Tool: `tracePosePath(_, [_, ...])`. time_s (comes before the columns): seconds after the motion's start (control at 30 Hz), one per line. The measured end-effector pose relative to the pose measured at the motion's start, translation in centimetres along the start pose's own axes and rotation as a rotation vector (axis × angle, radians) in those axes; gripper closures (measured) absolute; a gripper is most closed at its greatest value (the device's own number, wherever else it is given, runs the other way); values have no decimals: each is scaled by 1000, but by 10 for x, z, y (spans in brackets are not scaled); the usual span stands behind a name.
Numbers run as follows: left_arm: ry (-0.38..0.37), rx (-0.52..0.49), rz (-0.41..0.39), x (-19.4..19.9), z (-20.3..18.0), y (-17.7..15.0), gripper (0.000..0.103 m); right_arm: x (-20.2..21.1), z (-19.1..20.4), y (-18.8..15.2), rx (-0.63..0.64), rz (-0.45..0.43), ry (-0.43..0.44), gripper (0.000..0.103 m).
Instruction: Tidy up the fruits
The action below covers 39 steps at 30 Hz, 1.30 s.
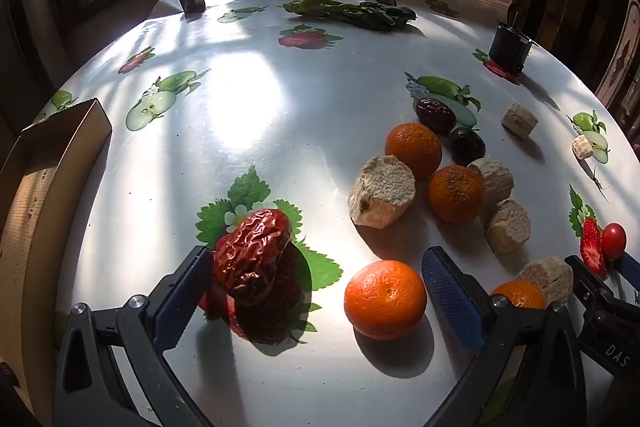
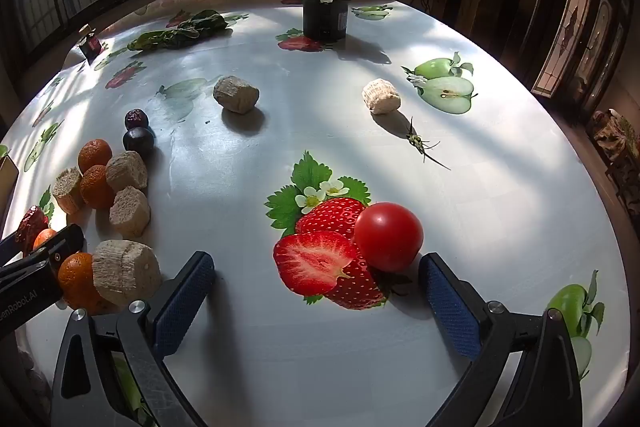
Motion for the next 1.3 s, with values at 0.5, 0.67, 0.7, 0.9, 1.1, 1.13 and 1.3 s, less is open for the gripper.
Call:
tracePosePath(0.5, [-52,-97,77,3,-5,-11,0,-1,1,1,-16,2,-10,1])
tracePosePath(0.67, [-91,-109,117,13,-2,-24,0,3,3,-7,3,42,9,1])
tracePosePath(0.7, [-121,-96,119,18,0,-27,0,3,3,-8,5,46,10,1])
tracePosePath(0.9, [-135,-21,-54,79,42,-13,0,6,2,-13,-3,69,2,1])
tracePosePath(1.1, [-54,10,-202,135,95,-5,0,7,3,-14,7,87,3,1])
tracePosePath(1.13, [-36,12,-218,140,101,-4,0,8,2,-14,5,91,-2,1])
tracePosePath(1.3, [-12,10,-255,147,106,-7,1,47,6,-6,14,-21,-19,1])
Point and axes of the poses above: each gripper's, at about its wrist camera, not at the fingertips, and x roughly against the way its jaws point, z to its left, y to its top, the point moved 10 cm from there along -x, roughly the way its jaws point, and after that the axes turned 5 degrees about z, right-handed, at the moved point
